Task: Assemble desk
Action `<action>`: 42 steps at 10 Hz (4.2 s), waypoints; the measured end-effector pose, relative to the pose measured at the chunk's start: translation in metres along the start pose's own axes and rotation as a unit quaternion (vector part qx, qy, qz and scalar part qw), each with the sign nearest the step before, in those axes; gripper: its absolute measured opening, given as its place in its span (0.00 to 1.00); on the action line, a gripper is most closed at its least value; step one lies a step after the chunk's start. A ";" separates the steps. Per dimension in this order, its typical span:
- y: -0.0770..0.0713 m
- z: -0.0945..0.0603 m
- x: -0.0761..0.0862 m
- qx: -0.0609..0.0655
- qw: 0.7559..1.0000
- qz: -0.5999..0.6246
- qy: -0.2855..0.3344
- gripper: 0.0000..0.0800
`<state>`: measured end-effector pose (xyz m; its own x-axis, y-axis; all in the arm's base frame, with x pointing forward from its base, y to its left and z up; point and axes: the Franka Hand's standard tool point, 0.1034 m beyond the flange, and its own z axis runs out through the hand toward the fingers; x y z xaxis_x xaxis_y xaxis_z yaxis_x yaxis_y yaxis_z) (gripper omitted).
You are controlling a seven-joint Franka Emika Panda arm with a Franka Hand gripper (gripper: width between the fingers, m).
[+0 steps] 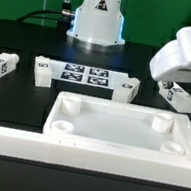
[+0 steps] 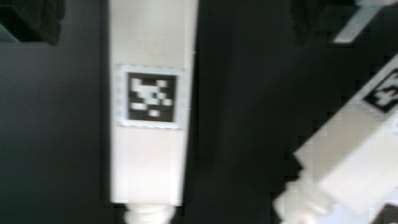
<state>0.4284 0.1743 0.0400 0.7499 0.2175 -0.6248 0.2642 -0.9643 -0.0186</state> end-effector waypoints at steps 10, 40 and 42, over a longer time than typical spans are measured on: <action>-0.004 0.018 0.000 -0.002 0.985 -0.011 -0.173 0.81; 0.052 -0.099 0.002 0.019 0.996 -0.030 0.087 0.36; 0.054 -0.100 0.005 0.013 0.987 -0.026 0.160 0.36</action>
Offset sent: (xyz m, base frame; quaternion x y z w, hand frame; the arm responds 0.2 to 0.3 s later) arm 0.0000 0.0000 0.0000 0.0000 0.0000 0.0000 1.0000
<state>0.5072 0.1389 0.1137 0.8902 0.2995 -0.3433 0.2950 -0.9532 -0.0666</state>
